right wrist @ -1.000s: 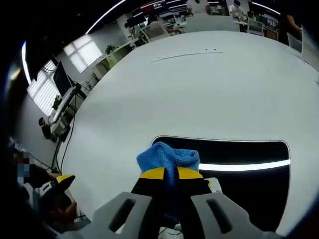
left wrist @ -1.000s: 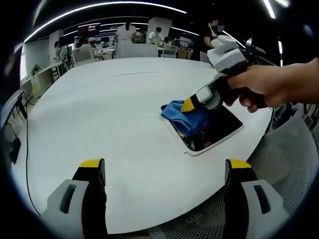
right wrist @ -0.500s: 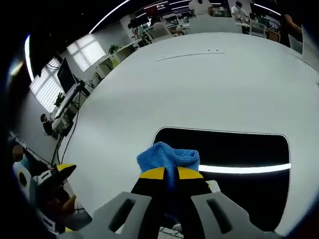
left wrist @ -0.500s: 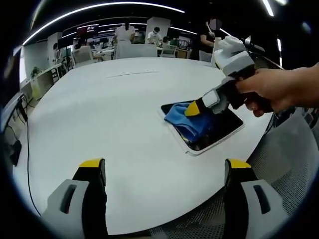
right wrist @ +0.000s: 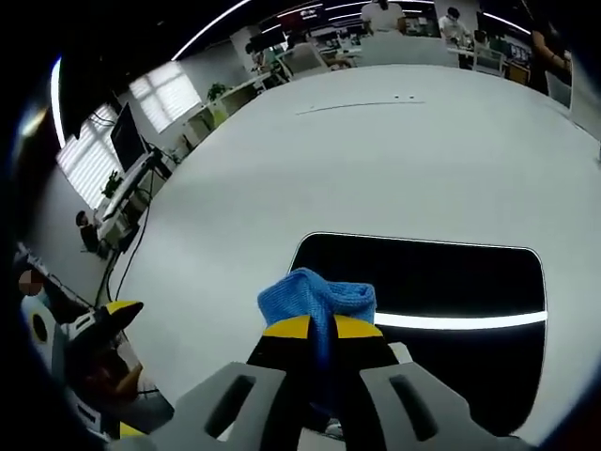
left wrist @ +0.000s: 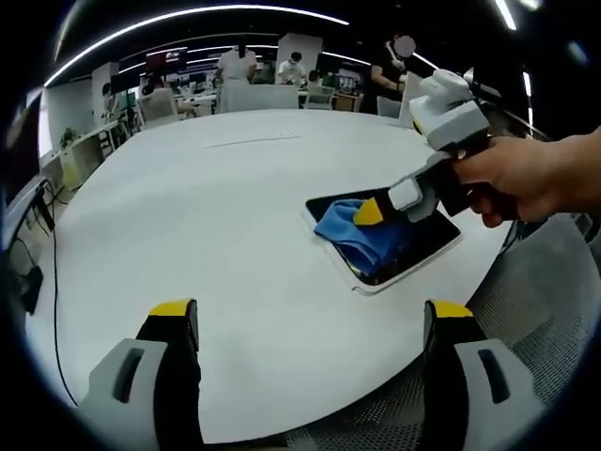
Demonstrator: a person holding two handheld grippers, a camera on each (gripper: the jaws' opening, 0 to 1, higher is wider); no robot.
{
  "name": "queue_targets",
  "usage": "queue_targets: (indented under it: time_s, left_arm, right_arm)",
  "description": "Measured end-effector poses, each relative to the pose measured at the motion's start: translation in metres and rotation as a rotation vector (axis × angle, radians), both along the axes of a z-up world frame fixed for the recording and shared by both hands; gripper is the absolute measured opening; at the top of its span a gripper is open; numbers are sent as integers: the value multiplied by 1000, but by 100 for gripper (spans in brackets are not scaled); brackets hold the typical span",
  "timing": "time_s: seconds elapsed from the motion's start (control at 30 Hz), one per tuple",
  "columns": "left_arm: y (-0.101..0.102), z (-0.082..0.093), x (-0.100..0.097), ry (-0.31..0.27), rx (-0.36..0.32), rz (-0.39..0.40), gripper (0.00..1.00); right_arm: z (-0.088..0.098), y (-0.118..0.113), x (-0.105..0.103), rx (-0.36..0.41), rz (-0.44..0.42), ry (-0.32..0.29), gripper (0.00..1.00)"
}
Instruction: Wipe the mirror surface with the cleaning cloth until all visible marks leave the cleaned area.
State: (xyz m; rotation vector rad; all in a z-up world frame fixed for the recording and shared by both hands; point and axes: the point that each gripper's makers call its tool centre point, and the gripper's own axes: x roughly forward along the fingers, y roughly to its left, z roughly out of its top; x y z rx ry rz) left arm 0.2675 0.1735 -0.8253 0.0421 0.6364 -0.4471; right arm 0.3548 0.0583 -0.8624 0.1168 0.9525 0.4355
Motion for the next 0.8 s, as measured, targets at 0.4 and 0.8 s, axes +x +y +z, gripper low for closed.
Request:
queue_targets:
  time_s: [0.4, 0.8]
  left_arm:
    - [-3, 1, 0, -5, 5, -10, 99]
    - [-2, -2, -1, 10, 13, -12, 99]
  right_arm:
    - [0, -1, -1, -4, 38, 7, 2]
    - [-1, -4, -2, 6, 62, 3, 1]
